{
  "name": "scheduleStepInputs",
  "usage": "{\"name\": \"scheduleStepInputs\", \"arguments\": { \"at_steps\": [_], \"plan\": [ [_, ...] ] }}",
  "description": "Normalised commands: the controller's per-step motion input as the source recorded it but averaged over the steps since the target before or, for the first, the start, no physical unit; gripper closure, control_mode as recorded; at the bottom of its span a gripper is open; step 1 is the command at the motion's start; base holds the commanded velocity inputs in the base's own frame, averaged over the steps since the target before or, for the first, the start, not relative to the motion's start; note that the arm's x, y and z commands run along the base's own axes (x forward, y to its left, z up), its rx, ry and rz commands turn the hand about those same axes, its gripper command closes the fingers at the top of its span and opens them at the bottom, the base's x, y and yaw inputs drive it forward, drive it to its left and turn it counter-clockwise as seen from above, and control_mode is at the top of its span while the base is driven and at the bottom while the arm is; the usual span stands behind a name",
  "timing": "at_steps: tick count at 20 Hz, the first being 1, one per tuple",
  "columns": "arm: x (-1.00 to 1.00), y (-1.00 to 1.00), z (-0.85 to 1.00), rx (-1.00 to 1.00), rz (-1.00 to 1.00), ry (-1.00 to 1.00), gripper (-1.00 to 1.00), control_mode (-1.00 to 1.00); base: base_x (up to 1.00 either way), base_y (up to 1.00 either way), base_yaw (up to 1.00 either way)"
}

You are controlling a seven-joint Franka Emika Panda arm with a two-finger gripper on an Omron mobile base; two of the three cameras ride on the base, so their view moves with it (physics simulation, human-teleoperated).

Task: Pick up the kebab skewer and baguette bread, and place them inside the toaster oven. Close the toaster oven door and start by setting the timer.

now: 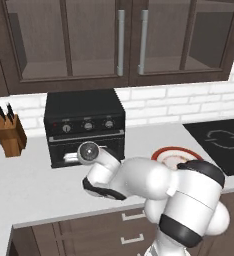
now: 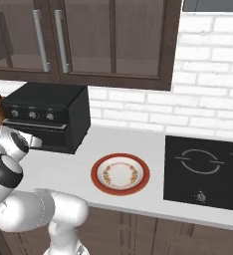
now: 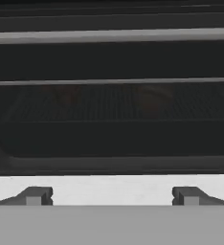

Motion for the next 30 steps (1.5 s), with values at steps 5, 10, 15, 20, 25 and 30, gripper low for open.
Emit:
{"name": "scheduleStepInputs", "arguments": {
  "at_steps": [5, 10, 15, 20, 25, 30],
  "plan": [
    [-0.59, 0.09, 0.34, 0.0, 0.0, 0.07, -1.0, -1.0, 0.0, 0.0, 0.0],
    [-0.2, 0.14, 0.39, -0.01, 0.0, 0.0, -1.0, -1.0, 0.0, 0.0, 0.0],
    [0.0, 0.07, 0.17, -0.06, 0.0, -0.09, -1.0, -1.0, 0.0, 0.0, 0.0],
    [0.0, 0.23, 0.15, -0.03, 0.0, -0.16, -1.0, -1.0, 0.0, 0.0, 0.0],
    [0.0, 0.33, 0.26, -0.01, 0.0, -0.17, -1.0, -1.0, 0.0, 0.0, 0.0],
    [0.0, 0.12, 0.35, 0.0, 0.01, -0.11, -1.0, -1.0, 0.0, 0.0, 0.0]
  ]
}}
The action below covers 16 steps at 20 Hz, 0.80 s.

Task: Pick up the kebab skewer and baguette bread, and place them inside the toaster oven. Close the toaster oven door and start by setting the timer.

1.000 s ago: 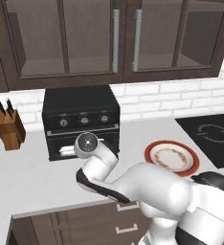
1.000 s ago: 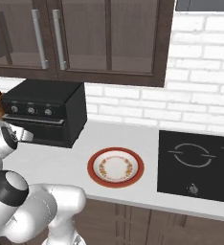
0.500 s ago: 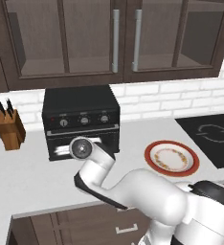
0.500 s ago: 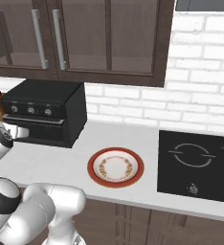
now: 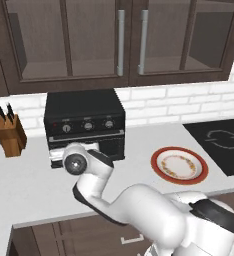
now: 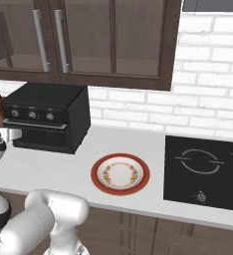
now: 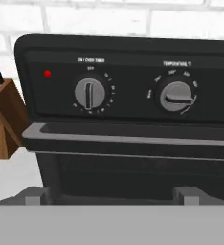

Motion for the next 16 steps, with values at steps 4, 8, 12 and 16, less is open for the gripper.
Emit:
{"name": "scheduleStepInputs", "arguments": {
  "at_steps": [4, 8, 12, 16],
  "plan": [
    [-0.01, 0.0, 0.34, 0.0, 0.06, -0.21, -1.0, -1.0, 0.0, 0.0, 0.0],
    [-0.06, 0.0, 0.1, 0.0, 0.03, -0.27, -1.0, -1.0, 0.0, 0.0, 0.0],
    [-0.02, 0.0, 0.0, 0.0, 0.0, -0.31, -1.0, -1.0, 0.0, 0.0, 0.0],
    [0.0, 0.0, 0.07, 0.02, 0.0, -0.13, -1.0, -1.0, 0.0, 0.0, 0.0]
  ]
}}
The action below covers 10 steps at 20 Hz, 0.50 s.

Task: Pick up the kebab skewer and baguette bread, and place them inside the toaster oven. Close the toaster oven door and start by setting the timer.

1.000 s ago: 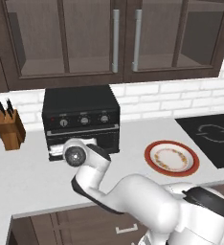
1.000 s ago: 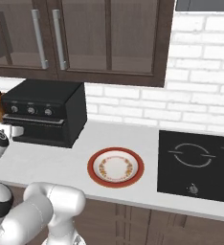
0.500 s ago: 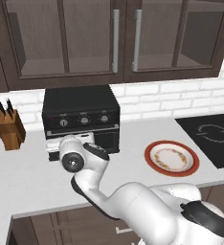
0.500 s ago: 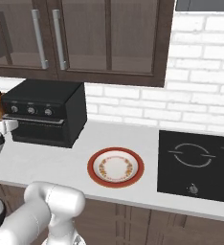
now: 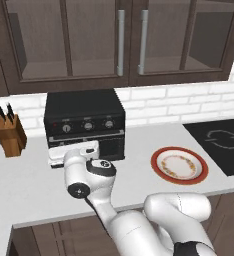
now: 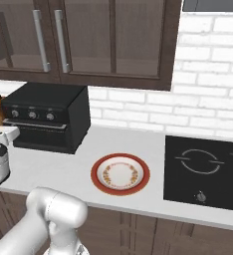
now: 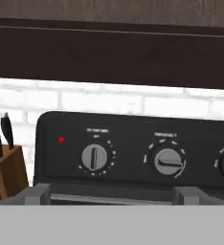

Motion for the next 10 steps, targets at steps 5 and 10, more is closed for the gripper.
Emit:
{"name": "scheduleStepInputs", "arguments": {
  "at_steps": [5, 10],
  "plan": [
    [0.0, 0.0, 0.24, 0.1, 0.0, 0.0, -1.0, -1.0, 0.0, 0.0, 0.0],
    [0.0, 0.03, 0.21, 0.07, -0.03, 0.0, -1.0, -1.0, 0.0, 0.0, 0.0]
  ]
}}
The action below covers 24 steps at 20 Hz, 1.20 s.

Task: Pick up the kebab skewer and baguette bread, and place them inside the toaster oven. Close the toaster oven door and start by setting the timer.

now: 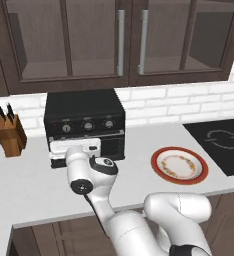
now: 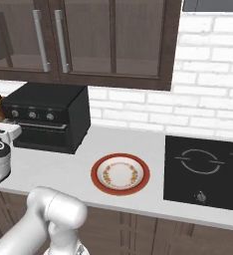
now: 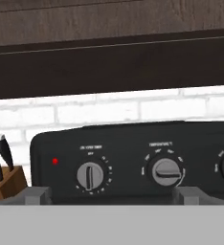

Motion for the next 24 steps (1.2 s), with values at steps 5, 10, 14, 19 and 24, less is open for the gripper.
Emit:
{"name": "scheduleStepInputs", "arguments": {
  "at_steps": [5, 10, 14, 19, 24],
  "plan": [
    [0.0, 0.05, 0.01, 0.03, -0.04, 0.0, -1.0, -1.0, 0.0, 0.0, 0.0],
    [0.02, 0.1, 0.0, 0.01, -0.03, 0.0, -1.0, -1.0, 0.0, 0.0, 0.0],
    [0.14, 0.02, 0.0, 0.0, 0.0, 0.0, -1.0, -1.0, 0.0, 0.0, 0.0],
    [0.18, 0.0, 0.0, 0.0, 0.0, 0.0, -1.0, -1.0, 0.0, 0.0, 0.0],
    [0.27, 0.0, -0.01, 0.0, 0.0, 0.0, -1.0, -1.0, 0.0, 0.0, 0.0]
  ]
}}
